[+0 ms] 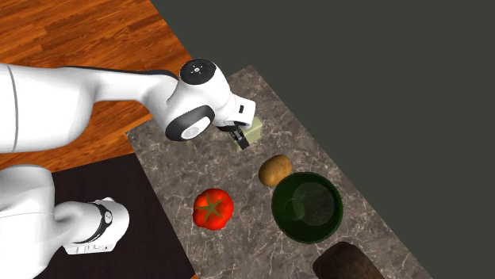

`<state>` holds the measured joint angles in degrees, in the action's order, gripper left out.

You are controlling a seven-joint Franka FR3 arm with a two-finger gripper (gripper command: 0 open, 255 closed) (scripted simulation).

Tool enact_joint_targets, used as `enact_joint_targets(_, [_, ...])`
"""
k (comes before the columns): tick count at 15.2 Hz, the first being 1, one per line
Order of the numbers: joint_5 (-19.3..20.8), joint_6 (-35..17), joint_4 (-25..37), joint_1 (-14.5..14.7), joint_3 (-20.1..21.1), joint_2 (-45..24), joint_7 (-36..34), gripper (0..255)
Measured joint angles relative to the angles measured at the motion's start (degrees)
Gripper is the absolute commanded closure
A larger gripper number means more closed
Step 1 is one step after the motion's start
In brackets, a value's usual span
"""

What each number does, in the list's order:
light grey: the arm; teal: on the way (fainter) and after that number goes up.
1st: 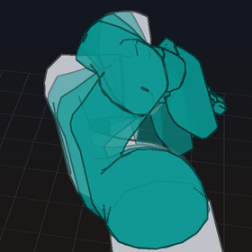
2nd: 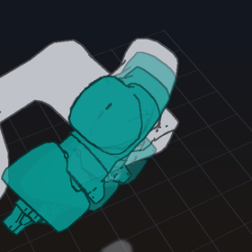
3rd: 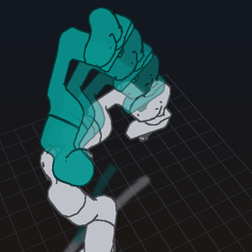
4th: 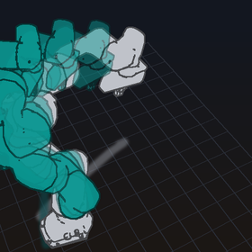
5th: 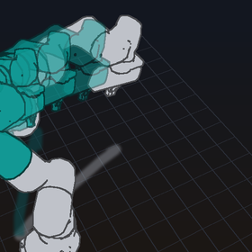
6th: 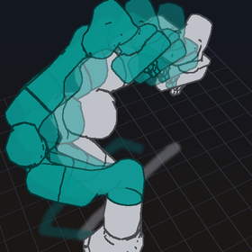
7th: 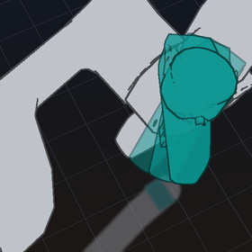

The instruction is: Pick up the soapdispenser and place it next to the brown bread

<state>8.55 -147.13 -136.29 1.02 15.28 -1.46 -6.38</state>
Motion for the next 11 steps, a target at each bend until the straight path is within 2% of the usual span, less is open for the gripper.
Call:
enact_joint_targets(2, [0.02,-0.03,-0.01,0.00,0.00,-0.02,-0.02,0])
enact_joint_targets(3, [0.02,-0.03,-0.01,0.00,0.00,-0.02,-0.02,255])
enact_joint_targets(11, [0.01,-0.02,0.00,0.01,0.02,0.03,-0.02,255])
